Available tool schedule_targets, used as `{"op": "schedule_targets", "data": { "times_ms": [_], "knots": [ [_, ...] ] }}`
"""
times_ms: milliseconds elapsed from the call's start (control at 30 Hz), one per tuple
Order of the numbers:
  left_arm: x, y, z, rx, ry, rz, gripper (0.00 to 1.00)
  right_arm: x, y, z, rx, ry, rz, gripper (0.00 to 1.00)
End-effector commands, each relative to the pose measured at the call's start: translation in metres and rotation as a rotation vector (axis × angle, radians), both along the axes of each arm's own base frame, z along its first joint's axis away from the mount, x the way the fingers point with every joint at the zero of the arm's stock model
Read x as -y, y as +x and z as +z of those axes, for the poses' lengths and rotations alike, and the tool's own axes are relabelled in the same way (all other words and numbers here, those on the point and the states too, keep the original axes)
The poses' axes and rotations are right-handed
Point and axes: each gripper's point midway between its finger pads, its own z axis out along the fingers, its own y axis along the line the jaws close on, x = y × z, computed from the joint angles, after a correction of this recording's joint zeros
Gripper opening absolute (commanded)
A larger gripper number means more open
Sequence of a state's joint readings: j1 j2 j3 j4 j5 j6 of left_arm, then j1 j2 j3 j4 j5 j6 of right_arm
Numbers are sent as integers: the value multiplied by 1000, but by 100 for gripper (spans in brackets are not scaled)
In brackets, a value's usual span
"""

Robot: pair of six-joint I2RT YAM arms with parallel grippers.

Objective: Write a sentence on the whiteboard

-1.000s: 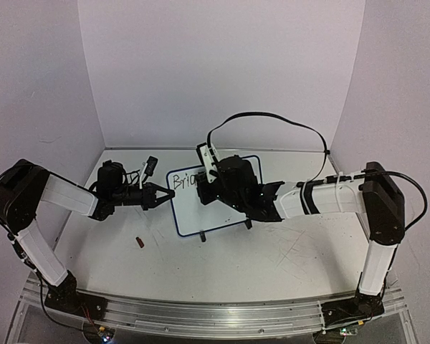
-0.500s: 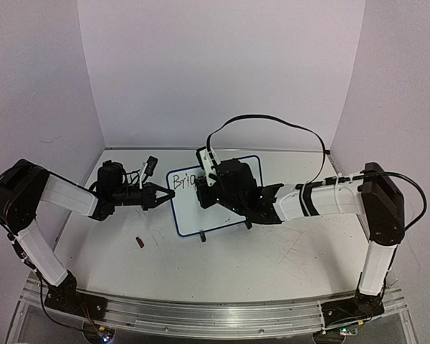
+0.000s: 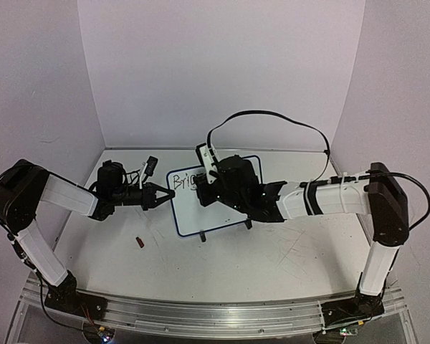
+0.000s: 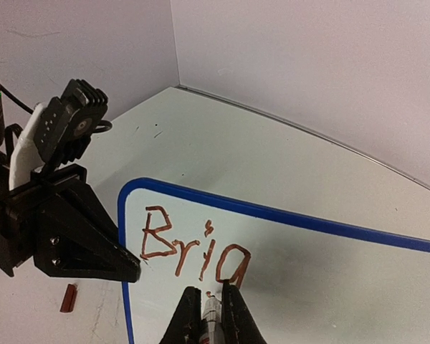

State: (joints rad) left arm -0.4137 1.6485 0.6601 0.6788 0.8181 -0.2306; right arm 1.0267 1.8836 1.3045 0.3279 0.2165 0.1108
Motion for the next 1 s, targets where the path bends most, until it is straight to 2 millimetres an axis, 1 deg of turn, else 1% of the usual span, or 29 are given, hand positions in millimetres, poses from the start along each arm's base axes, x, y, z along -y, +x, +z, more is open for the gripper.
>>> {"op": "schedule_targets", "data": {
  "times_ms": [0, 100, 167, 300, 433, 967],
  "knots": [
    [-3, 11, 12, 97, 26, 29, 0, 25, -7, 76, 80, 140, -37, 0],
    [-2, 11, 12, 98, 26, 29, 0, 29, -3, 77, 89, 134, -53, 0],
    [-2, 11, 12, 98, 26, 28, 0, 29, 4, 71, 85, 124, -65, 0],
    [-3, 11, 14, 101, 25, 31, 0, 24, 13, 66, 85, 121, -59, 0],
    [-2, 11, 14, 102, 25, 28, 0, 16, 18, 66, 101, 110, -52, 0],
    [-2, 11, 13, 103, 27, 24, 0, 5, 32, 60, 127, 83, -60, 0]
  ]
}}
